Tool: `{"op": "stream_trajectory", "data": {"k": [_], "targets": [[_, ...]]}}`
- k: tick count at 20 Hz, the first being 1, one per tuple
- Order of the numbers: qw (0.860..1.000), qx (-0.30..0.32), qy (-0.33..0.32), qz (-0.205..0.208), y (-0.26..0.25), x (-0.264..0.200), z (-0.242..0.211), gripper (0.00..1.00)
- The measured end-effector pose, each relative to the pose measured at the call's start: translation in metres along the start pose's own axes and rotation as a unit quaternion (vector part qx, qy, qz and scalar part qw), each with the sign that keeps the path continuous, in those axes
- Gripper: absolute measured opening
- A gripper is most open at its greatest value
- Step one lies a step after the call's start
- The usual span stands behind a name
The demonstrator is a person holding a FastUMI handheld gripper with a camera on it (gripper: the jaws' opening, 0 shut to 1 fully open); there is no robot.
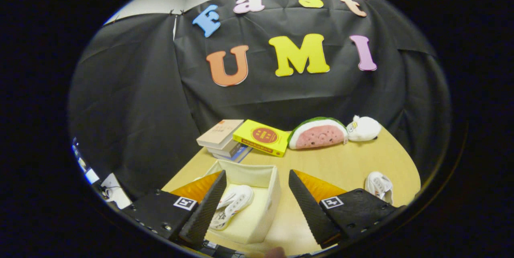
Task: Open the storage box then place both shoes into the box .Put the left shoe in first, then the right shoe, with the right side of both shoes facing outward in a uniform manner.
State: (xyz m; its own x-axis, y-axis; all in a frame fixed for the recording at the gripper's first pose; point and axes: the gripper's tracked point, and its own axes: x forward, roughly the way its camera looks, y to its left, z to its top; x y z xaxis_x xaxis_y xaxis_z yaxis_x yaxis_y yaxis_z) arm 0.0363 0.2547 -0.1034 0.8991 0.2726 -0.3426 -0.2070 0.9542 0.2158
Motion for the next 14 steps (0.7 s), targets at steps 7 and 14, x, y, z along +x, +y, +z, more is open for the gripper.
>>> {"op": "stream_trajectory", "data": {"k": [7, 14], "targets": [[0.998, -0.01, -0.03, -0.049, -0.141, -0.05, 0.033, 0.96], [0.994, -0.03, 0.017, -0.101, -0.286, -0.074, 0.0, 0.96]]}}
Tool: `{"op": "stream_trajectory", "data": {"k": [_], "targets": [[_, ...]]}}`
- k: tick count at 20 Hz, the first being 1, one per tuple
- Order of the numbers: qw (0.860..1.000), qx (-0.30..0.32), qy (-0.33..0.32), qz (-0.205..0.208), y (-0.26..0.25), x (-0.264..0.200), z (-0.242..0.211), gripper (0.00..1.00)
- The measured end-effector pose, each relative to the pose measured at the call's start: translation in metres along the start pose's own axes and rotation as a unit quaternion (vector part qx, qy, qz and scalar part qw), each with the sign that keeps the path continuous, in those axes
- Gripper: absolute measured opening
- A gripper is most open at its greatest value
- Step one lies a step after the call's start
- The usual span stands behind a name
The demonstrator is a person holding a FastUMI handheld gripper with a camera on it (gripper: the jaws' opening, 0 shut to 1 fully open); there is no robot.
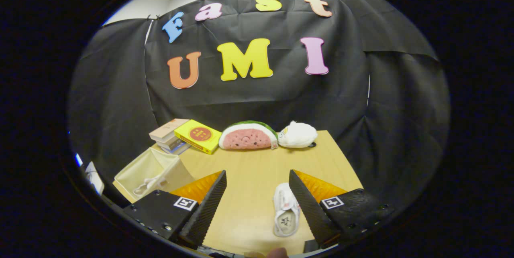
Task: Open the storage box then place both shoes into the box .Put the left shoe in first, then the right shoe, with the right side of both shoes facing outward in a uniform manner.
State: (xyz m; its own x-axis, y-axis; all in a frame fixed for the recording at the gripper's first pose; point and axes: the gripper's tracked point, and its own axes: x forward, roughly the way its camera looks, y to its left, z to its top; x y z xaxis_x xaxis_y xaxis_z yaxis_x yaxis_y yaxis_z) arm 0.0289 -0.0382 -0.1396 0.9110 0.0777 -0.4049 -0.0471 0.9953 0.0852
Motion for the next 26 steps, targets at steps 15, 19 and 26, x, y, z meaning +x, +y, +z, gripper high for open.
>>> {"op": "stream_trajectory", "data": {"k": [15, 19, 26], "targets": [[0.983, -0.026, 0.181, -0.004, -0.097, 0.072, -0.159, 0.96], [0.978, -0.037, 0.205, 0.005, -0.095, 0.099, -0.177, 0.96], [0.966, -0.014, 0.259, 0.023, -0.084, 0.129, -0.194, 0.74]]}}
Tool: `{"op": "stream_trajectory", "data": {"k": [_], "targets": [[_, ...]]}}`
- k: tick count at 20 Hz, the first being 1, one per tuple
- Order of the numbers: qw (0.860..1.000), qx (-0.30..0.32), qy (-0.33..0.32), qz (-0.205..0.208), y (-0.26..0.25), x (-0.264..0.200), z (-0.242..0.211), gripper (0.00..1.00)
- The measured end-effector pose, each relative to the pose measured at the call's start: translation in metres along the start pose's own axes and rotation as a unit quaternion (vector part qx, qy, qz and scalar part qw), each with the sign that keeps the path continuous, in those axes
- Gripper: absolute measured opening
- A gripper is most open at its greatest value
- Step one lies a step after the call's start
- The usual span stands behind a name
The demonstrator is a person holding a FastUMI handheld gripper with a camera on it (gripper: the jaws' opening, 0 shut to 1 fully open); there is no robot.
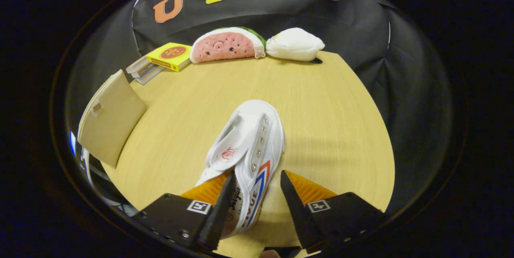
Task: Open the storage box then place both shoes into the box .Put the left shoe in first, then the right shoe, with the right side of both shoes facing outward in a uniform manner.
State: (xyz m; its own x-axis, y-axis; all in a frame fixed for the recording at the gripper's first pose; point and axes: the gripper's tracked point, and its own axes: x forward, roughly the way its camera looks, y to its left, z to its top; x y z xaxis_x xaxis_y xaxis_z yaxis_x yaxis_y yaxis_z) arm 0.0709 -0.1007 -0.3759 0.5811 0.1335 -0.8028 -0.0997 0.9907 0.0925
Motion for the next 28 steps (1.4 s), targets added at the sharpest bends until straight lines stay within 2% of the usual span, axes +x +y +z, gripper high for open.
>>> {"op": "stream_trajectory", "data": {"k": [2, 4, 5, 6, 7, 8, 12, 16, 23, 28], "targets": [[1.0, 0.013, 0.01, -0.003, -0.001, 0.004, 0.003, 0.49], [1.0, 0.021, 0.016, -0.01, -0.006, 0.001, 0.005, 0.46], [0.999, 0.026, 0.011, -0.018, -0.012, 0.027, 0.0, 0.46], [0.999, 0.034, 0.026, -0.016, -0.011, 0.007, 0.001, 0.23], [0.998, 0.04, 0.021, -0.035, -0.02, 0.0, 0.004, 0.23], [0.998, 0.049, 0.027, -0.036, -0.022, 0.004, 0.001, 0.02], [0.995, 0.092, 0.032, -0.023, -0.02, -0.005, 0.002, 0.0], [0.986, 0.161, 0.038, 0.006, -0.003, -0.018, -0.003, 0.0], [0.983, 0.183, -0.006, 0.0, 0.034, -0.064, 0.026, 0.0], [0.981, 0.188, -0.039, -0.009, 0.085, -0.104, 0.057, 0.0]]}}
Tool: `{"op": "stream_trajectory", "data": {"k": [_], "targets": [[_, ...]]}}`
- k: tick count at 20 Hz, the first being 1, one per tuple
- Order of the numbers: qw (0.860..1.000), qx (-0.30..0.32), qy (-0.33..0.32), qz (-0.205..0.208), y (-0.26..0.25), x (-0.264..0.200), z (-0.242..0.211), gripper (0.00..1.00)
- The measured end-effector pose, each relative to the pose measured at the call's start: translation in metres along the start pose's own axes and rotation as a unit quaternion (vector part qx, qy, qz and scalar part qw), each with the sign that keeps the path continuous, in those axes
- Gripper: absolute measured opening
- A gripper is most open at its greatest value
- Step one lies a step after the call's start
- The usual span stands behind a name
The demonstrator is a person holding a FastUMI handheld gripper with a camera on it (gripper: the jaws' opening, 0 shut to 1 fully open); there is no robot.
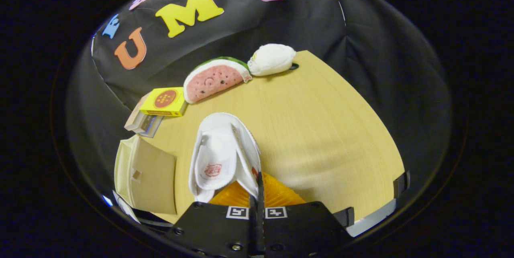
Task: Open the storage box then place both shoes into the box .Put the left shoe in first, then the right shoe, with the right side of both shoes facing outward in a uniform manner.
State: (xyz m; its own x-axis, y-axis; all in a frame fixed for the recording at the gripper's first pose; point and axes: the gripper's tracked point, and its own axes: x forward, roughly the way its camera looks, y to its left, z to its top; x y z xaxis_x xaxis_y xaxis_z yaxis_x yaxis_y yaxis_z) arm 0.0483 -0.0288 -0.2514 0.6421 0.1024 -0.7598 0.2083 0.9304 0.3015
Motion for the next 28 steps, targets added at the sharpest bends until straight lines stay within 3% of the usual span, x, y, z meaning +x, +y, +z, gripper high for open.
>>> {"op": "stream_trajectory", "data": {"k": [8, 15, 28], "targets": [[0.997, 0.06, -0.039, 0.011, 0.141, -0.055, -0.018, 0.0], [0.994, 0.08, -0.069, 0.021, 0.271, -0.067, -0.049, 0.0], [0.993, 0.102, -0.053, -0.04, 0.346, -0.001, -0.092, 0.0]]}}
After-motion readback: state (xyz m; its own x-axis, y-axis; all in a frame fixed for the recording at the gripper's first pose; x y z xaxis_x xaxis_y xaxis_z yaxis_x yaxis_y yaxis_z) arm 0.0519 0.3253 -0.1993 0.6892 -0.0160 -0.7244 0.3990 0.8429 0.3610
